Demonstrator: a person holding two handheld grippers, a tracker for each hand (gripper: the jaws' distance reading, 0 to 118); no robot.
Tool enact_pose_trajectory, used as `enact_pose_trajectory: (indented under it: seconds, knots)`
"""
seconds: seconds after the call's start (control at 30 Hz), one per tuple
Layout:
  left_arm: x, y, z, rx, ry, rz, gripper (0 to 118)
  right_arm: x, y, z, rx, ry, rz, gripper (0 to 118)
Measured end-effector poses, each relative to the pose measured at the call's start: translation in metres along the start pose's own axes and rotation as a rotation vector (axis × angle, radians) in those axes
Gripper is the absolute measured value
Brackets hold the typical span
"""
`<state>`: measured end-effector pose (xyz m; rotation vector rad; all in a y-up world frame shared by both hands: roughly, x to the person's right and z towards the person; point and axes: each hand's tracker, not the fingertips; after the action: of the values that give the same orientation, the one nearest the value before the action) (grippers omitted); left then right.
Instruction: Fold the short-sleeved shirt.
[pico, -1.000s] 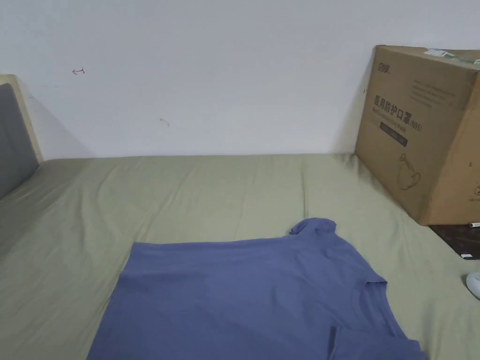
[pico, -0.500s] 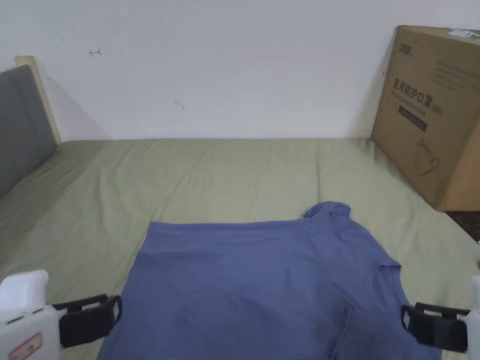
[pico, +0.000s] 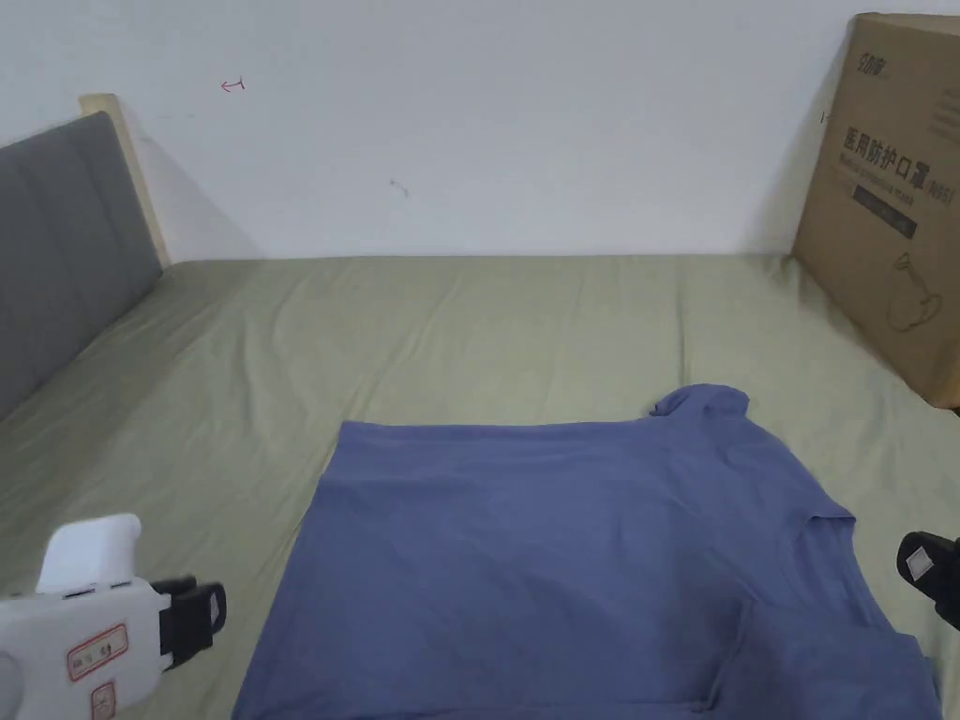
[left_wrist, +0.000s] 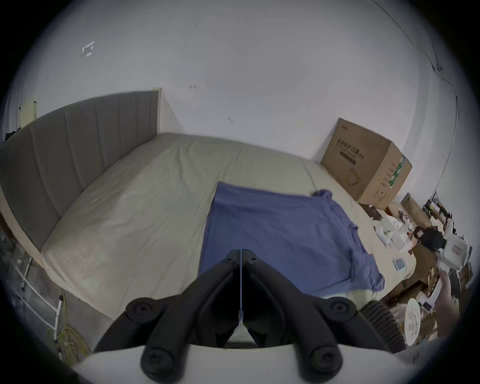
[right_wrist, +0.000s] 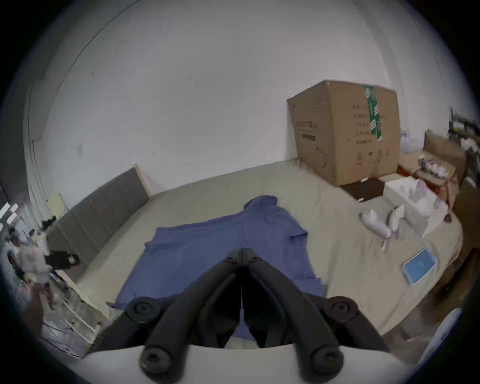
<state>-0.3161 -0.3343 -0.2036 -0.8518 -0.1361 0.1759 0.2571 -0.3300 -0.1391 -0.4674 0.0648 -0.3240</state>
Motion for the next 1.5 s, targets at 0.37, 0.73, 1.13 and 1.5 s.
enact_pose_trajectory:
  seconds: [0.37, 0.73, 1.13, 1.5]
  knots:
    - [-0.037, -0.039, -0.119, -0.32, 0.04, 0.047, 93, -0.006, -0.025, -0.012, -0.154, 0.021, 0.037, 0]
    - [-0.014, -0.044, -0.093, -0.258, -0.015, 0.009, 1, 0.046, -0.031, -0.017, -0.227, -0.082, -0.008, 0]
    - [0.008, -0.029, -0.061, -0.201, 0.013, -0.06, 0, 0.107, -0.087, -0.098, -0.777, -0.283, 0.099, 107]
    - [0.002, -0.031, -0.063, -0.224, 0.019, -0.017, 0, 0.093, -0.068, -0.061, -0.664, -0.172, 0.136, 0]
